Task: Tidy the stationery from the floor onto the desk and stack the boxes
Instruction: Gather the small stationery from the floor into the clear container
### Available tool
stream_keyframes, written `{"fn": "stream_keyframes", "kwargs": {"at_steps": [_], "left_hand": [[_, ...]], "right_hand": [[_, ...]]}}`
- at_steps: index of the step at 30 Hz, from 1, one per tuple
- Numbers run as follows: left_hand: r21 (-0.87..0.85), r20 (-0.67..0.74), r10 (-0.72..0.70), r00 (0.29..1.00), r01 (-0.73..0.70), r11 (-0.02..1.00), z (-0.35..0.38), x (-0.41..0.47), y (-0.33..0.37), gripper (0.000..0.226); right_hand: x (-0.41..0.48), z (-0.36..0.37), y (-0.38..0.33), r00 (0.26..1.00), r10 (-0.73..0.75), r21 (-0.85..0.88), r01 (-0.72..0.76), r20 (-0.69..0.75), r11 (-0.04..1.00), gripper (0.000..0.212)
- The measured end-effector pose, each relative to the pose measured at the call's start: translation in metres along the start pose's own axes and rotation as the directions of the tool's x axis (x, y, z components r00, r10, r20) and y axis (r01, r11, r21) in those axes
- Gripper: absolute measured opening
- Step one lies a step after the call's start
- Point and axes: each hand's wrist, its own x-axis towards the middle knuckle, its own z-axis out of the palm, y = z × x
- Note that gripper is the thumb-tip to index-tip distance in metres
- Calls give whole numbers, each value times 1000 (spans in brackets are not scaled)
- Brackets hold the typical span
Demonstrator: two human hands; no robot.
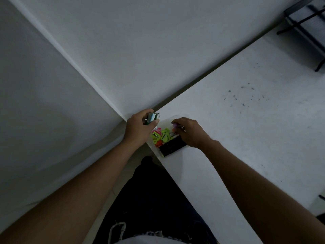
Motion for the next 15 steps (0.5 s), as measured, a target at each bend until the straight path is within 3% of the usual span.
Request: {"fn": "stream_keyframes", "kwargs": {"at_steps": [5, 10, 13, 15], "left_hand": [[-10, 11, -5, 1000, 5, 1000, -1, 0, -2, 44], [-6, 2, -11, 1000, 11, 1000, -4, 0, -4, 43], [0, 5, -10, 1000, 10, 1000, -3, 2, -4, 43], [3, 10, -6, 1000, 6, 1000, -3, 3, -3, 43]], "right_hand": [[1, 8, 1, 995, 70, 108, -62, -77, 992, 17], [0, 14, 4, 969, 179, 322, -118, -168, 939, 12], [1, 14, 7, 975, 178, 340, -125, -132, 932, 9], [2, 12, 8, 972, 152, 267, -100, -181, 959, 9]]}}
